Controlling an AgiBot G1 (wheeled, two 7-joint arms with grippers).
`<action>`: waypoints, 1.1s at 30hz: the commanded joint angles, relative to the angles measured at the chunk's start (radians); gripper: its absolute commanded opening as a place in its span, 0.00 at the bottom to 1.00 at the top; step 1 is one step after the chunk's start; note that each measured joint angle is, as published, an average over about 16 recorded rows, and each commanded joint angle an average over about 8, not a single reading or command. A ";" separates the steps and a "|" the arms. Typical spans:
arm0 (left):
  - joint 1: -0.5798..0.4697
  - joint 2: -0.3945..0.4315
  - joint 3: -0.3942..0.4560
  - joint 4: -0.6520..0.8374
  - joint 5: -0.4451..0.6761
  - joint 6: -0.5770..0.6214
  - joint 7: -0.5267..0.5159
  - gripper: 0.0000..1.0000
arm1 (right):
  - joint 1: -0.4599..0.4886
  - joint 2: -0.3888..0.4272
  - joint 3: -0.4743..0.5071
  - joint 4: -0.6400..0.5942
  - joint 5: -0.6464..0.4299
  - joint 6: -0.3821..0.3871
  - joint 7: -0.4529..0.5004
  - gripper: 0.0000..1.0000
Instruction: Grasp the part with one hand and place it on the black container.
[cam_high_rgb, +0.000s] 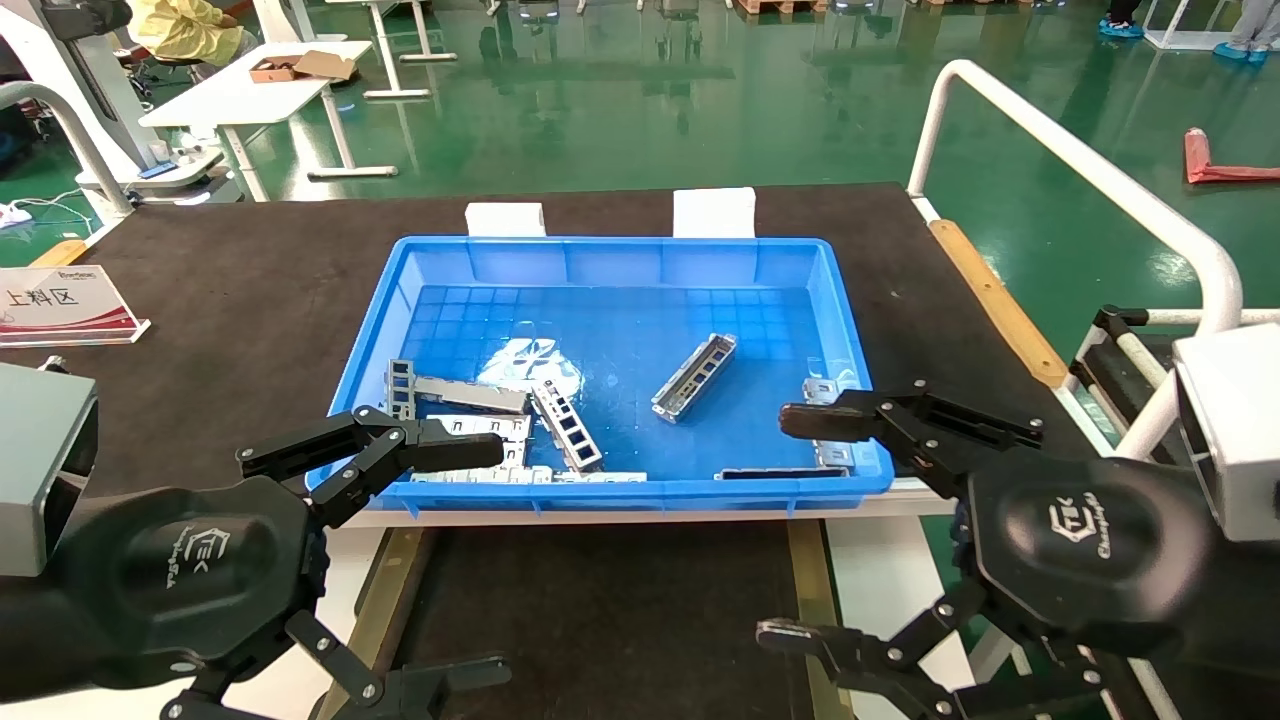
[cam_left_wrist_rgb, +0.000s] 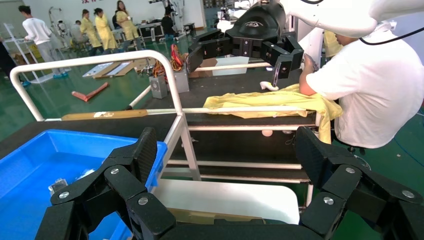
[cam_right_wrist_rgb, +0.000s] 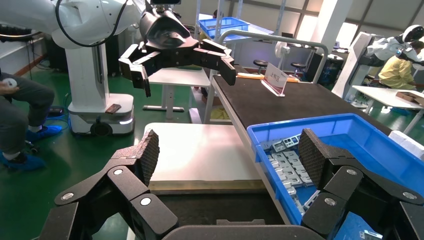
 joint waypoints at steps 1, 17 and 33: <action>0.000 0.000 0.000 0.000 0.000 0.000 0.000 1.00 | 0.000 0.000 0.000 0.000 0.000 0.000 0.000 1.00; 0.000 0.000 0.000 0.001 0.000 -0.001 -0.001 1.00 | 0.000 0.000 0.000 0.000 0.000 0.000 0.000 1.00; -0.070 0.118 0.073 0.054 0.146 -0.094 0.009 1.00 | 0.000 0.000 0.000 0.000 0.000 0.000 0.000 1.00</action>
